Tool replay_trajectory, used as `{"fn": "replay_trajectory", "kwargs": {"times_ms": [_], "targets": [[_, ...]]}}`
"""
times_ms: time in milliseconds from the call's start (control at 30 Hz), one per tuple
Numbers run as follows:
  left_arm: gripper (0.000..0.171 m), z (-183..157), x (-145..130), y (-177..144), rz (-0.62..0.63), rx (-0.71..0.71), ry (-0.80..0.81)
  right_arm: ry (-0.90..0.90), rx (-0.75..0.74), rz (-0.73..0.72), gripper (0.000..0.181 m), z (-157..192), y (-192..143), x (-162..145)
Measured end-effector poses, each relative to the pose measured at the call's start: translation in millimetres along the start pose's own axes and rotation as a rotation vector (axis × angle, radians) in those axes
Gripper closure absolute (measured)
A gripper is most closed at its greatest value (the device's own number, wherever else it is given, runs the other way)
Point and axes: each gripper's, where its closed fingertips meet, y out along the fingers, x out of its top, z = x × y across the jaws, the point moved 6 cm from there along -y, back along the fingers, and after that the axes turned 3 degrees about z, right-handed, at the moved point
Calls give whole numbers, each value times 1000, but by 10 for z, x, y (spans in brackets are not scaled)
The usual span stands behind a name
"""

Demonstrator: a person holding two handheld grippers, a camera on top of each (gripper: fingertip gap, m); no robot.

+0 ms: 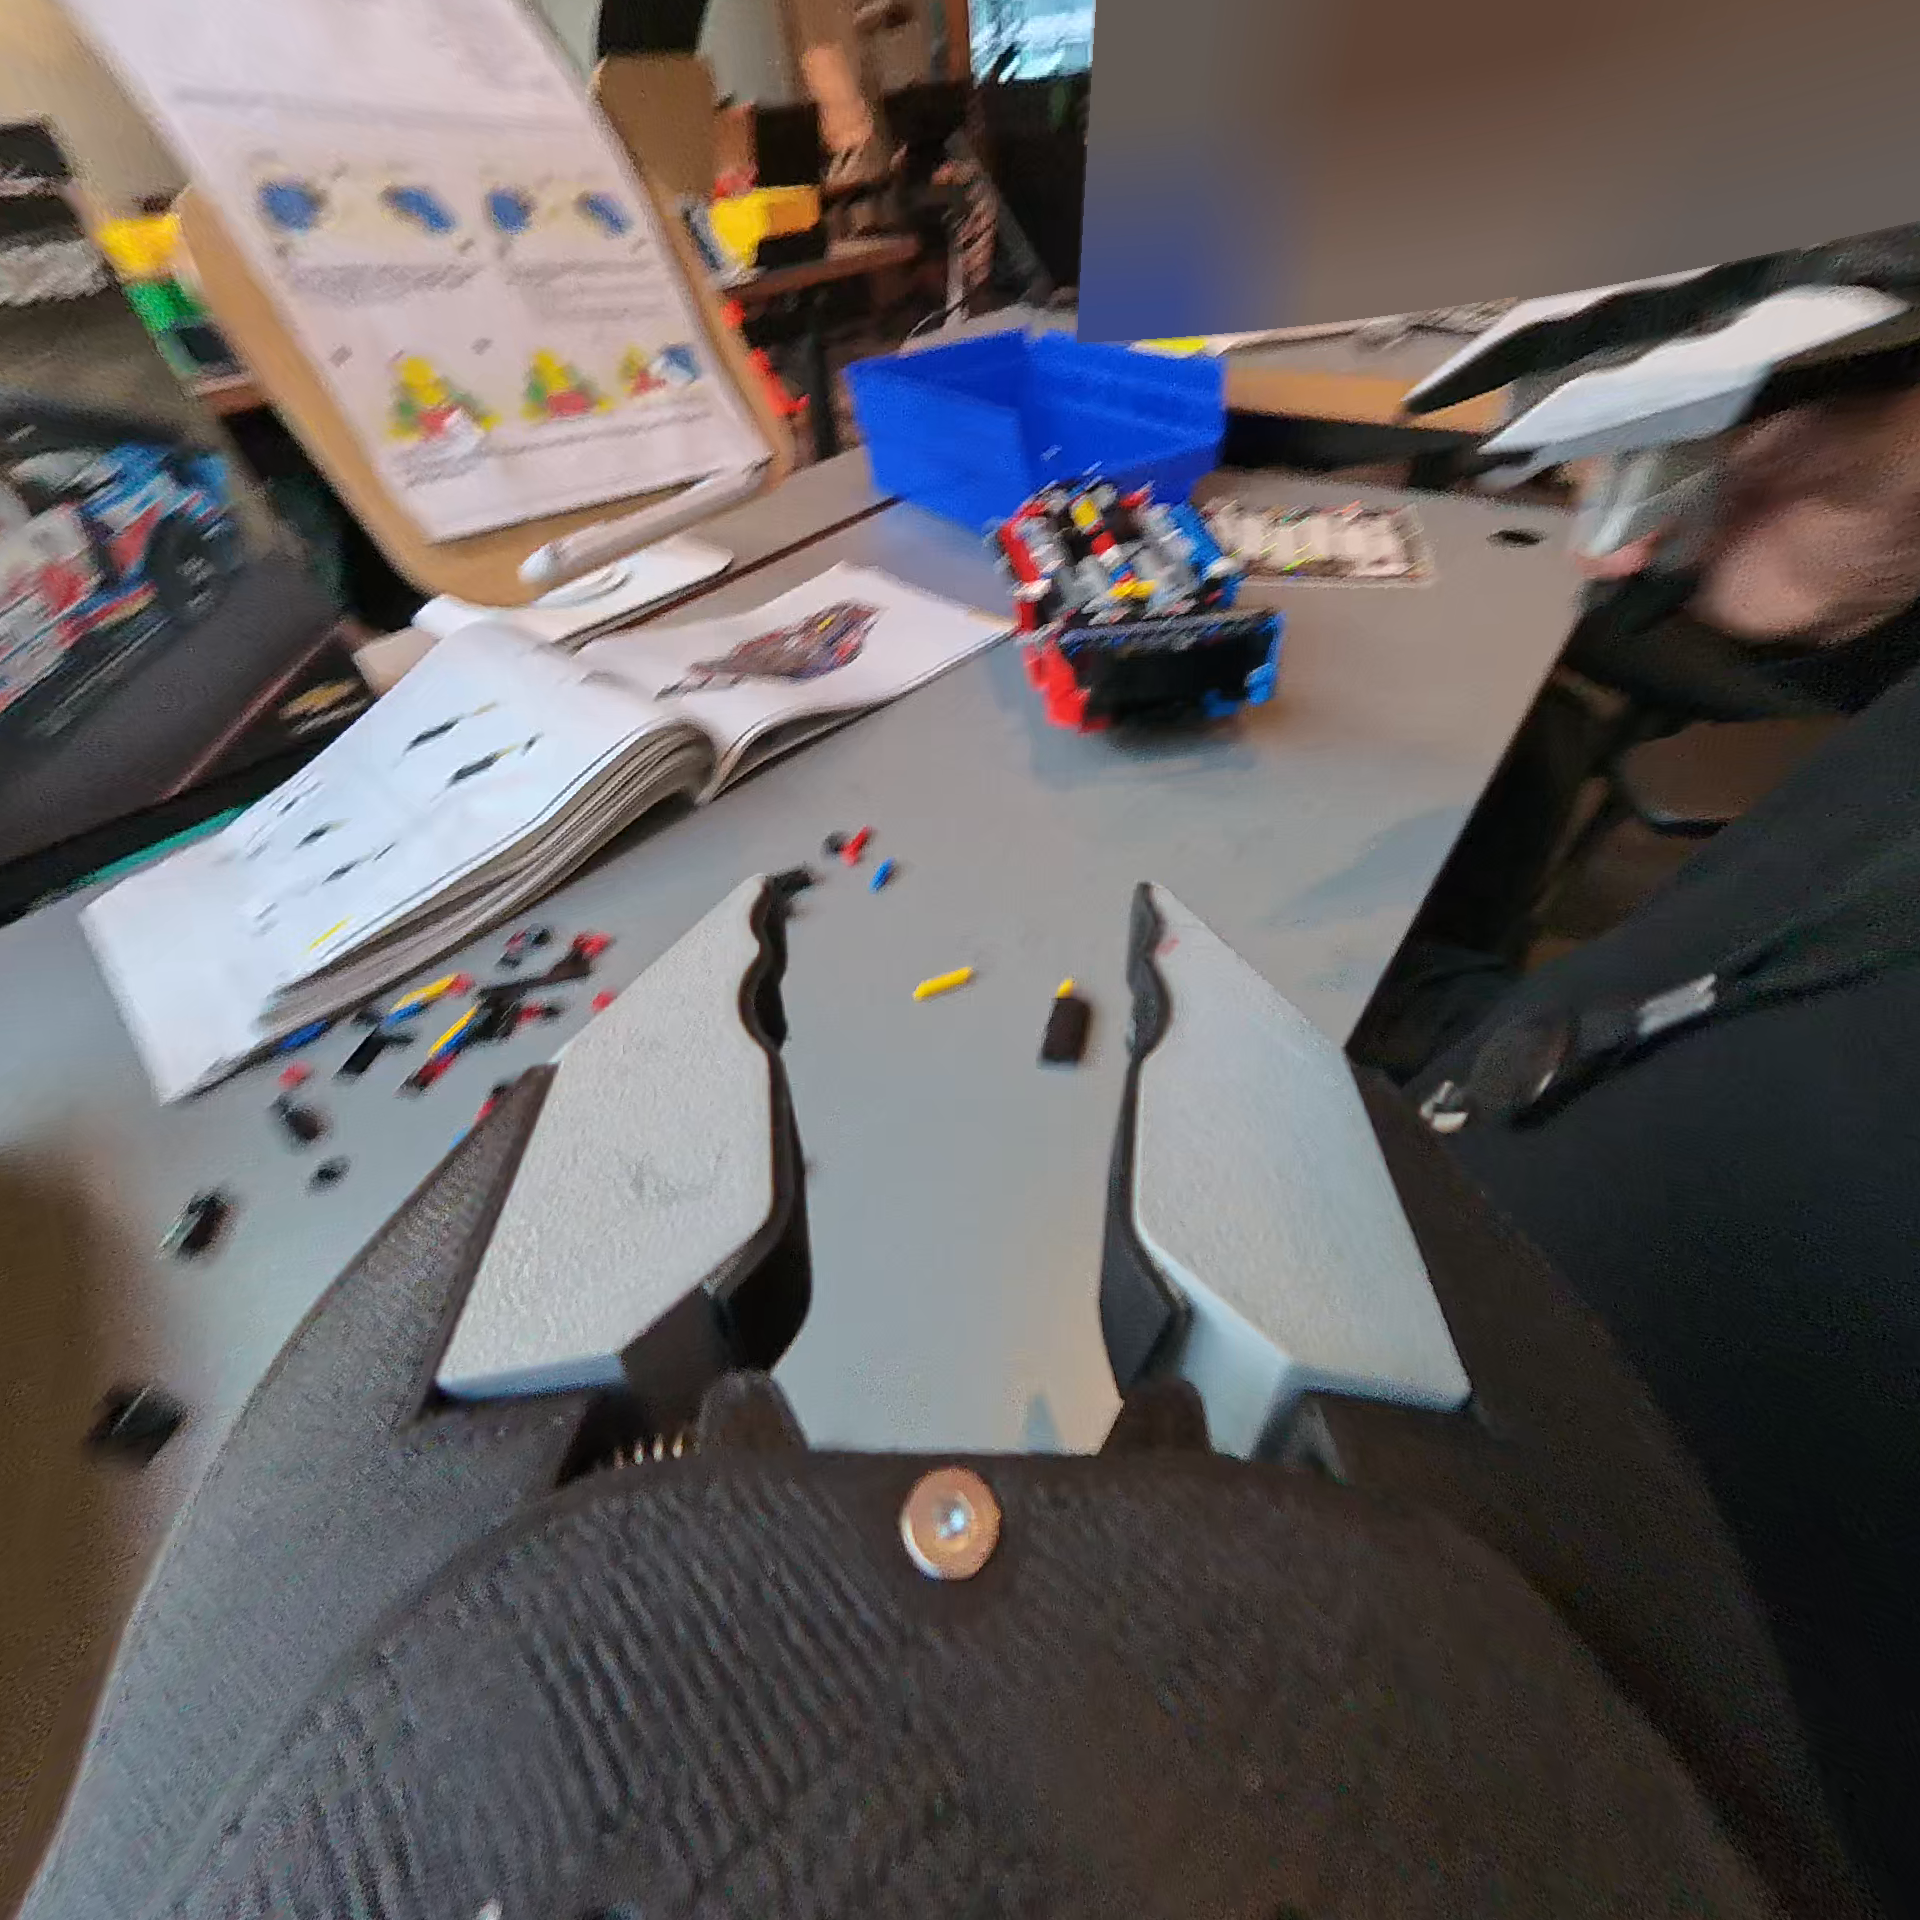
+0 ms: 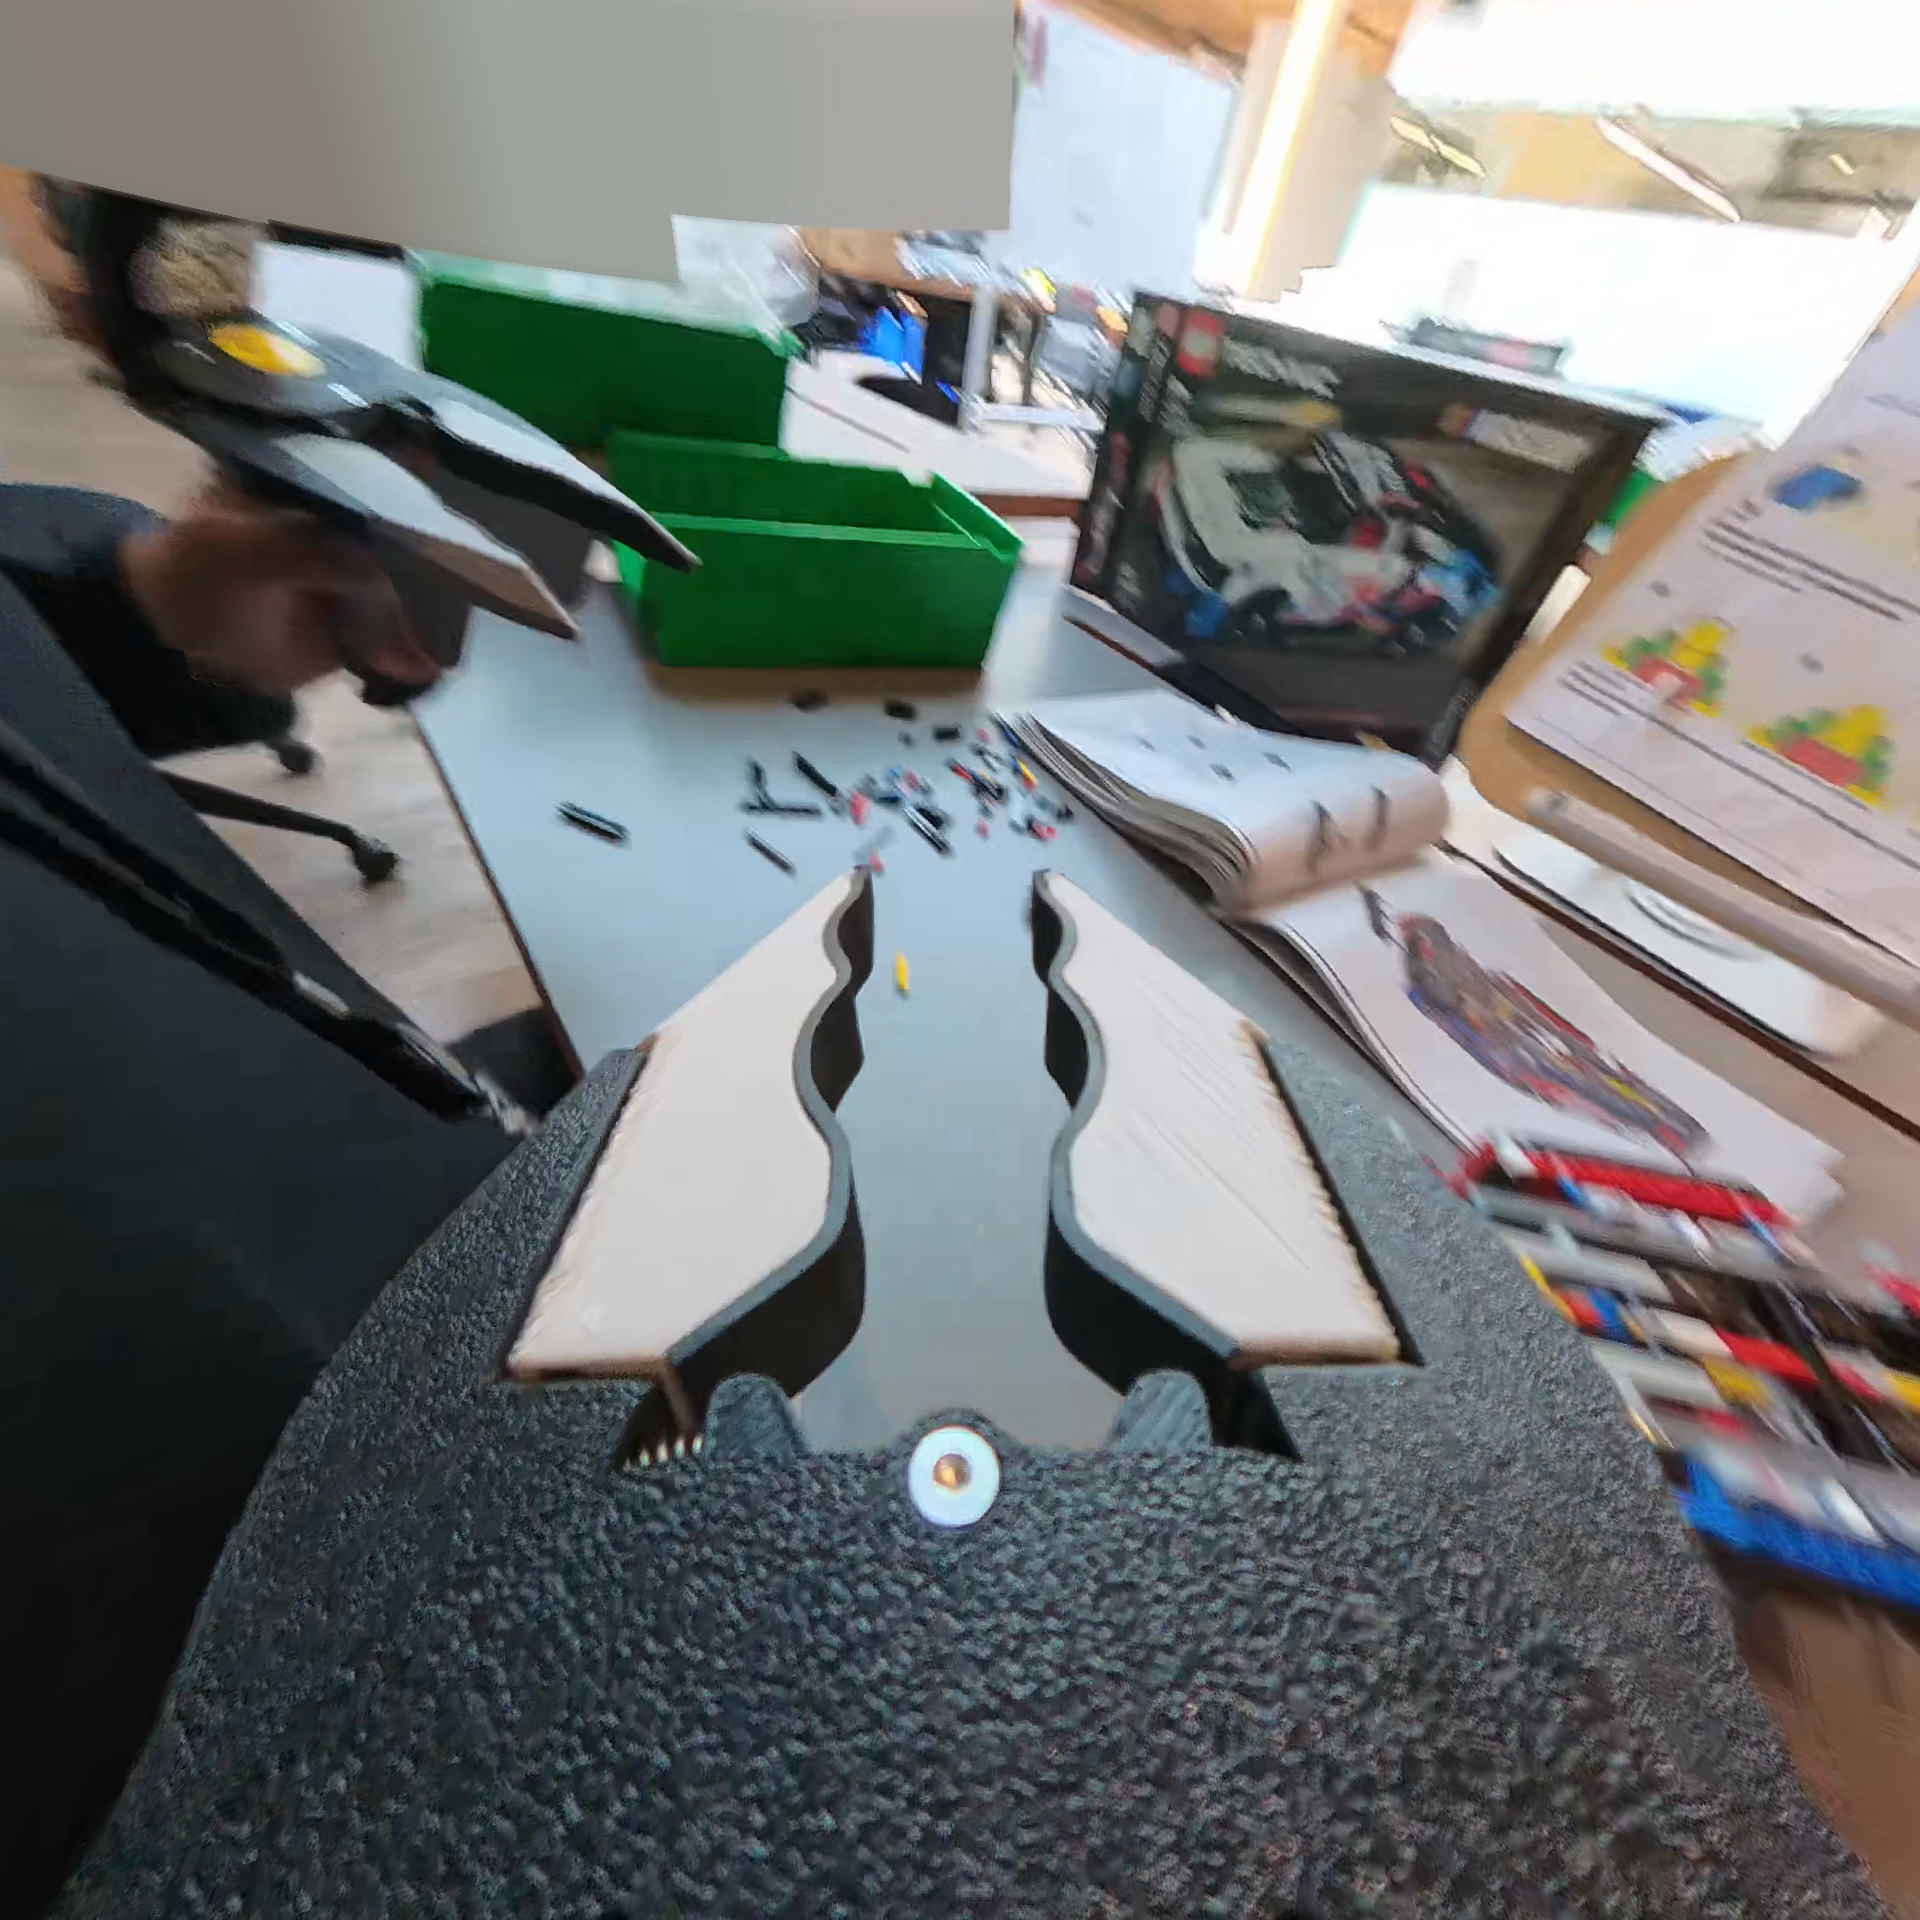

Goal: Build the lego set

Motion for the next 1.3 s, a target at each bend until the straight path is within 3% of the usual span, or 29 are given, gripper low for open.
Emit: {"fn": "replay_trajectory", "kwargs": {"times_ms": [133, 200, 300, 367, 433, 533, 633, 733, 1033, 1100, 1200, 1300], "targets": [[113, -281, 222, 406, -187, -200, 68, 5, 234, -238, 160, 123, 497, 260], [108, -322, 270, 604, -183, -221, 83, -15, 270, -279, 157, 131, 741, 425], [107, -313, 297, 603, -132, -190, 150, -60, 270, -243, 143, 131, 901, 539], [107, -165, 171, 477, -9, -112, 208, -115, 279, -176, 149, 113, 887, 439], [123, 30, -111, 253, 185, -66, 246, -133, 274, -82, 151, 40, 853, 218], [134, 267, -612, -117, 425, -39, 163, -83, 302, 42, 151, -30, 810, -212], [129, 378, -1030, -261, 574, -27, 9, -42, 360, 187, 148, 9, 902, -603], [127, 404, -1294, -256, 672, -30, -38, -107, 397, 316, 142, 122, 1113, -809], [162, 598, -1314, 2, 593, -77, -59, -252, 532, 519, 141, 386, 1708, -1102], [166, 662, -1306, 76, 578, -85, -60, -240, 556, 505, 154, 391, 1743, -1081], [159, 754, -1284, 192, 565, -75, -48, -262, 543, 525, 163, 348, 1773, -1106], [147, 842, -1190, 302, 531, -20, 7, -250, 515, 515, 159, 315, 1789, -1095]]}}
